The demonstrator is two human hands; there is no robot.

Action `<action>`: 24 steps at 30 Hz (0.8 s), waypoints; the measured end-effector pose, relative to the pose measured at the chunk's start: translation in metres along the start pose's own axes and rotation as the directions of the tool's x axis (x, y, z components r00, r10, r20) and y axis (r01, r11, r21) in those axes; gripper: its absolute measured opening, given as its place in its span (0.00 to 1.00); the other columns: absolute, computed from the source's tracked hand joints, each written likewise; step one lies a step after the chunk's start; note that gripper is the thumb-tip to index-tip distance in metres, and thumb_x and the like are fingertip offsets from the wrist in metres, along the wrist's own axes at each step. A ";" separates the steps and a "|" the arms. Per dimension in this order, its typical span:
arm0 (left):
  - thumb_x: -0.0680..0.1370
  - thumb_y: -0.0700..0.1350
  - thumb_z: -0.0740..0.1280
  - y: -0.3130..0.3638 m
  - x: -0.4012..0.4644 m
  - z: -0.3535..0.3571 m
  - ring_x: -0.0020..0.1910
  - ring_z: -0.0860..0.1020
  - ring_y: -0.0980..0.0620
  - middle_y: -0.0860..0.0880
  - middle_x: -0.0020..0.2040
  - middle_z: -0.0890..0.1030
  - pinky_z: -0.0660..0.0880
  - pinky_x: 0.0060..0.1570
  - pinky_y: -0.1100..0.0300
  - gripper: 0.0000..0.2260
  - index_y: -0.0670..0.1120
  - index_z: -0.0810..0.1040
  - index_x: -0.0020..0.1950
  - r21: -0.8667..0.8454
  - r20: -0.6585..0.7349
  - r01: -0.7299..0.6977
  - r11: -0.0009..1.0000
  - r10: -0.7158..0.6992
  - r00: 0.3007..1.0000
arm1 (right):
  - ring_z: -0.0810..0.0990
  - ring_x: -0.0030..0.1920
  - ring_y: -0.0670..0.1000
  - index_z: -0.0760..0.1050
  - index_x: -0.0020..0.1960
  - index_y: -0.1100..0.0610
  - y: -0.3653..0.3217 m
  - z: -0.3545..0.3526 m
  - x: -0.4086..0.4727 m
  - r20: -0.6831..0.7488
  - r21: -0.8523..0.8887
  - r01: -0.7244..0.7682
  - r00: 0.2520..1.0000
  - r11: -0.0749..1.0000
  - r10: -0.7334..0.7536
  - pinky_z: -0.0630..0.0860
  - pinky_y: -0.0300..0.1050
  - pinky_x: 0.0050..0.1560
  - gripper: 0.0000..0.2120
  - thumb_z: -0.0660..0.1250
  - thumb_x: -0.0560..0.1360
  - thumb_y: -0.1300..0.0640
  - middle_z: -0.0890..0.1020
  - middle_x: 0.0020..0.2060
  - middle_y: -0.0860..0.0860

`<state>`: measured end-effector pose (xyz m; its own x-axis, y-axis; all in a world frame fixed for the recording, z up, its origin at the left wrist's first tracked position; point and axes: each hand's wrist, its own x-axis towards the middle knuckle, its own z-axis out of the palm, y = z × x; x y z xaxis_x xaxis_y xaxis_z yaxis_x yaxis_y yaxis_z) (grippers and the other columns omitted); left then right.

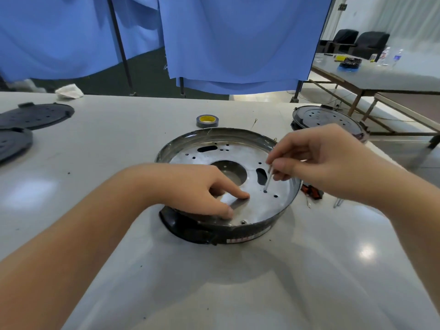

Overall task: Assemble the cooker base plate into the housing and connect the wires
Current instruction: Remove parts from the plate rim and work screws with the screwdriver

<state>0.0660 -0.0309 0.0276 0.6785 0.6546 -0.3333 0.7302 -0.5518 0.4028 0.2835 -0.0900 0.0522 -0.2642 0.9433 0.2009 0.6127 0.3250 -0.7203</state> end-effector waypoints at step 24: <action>0.67 0.64 0.72 -0.003 0.011 -0.007 0.56 0.77 0.65 0.63 0.56 0.80 0.73 0.61 0.60 0.12 0.80 0.70 0.36 0.000 0.028 -0.059 0.998 0.059 0.998 | 0.81 0.34 0.39 0.83 0.41 0.47 -0.001 0.026 0.032 0.477 -0.099 0.067 0.879 0.993 -0.012 0.78 0.35 0.40 0.04 0.74 0.70 0.56 0.83 0.32 0.41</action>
<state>0.0703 -0.0185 0.0281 0.7224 0.6062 -0.3327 0.6889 -0.5896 0.4215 0.2549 -0.0619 0.0425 -0.5944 0.7933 -0.1316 0.6647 0.3926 -0.6356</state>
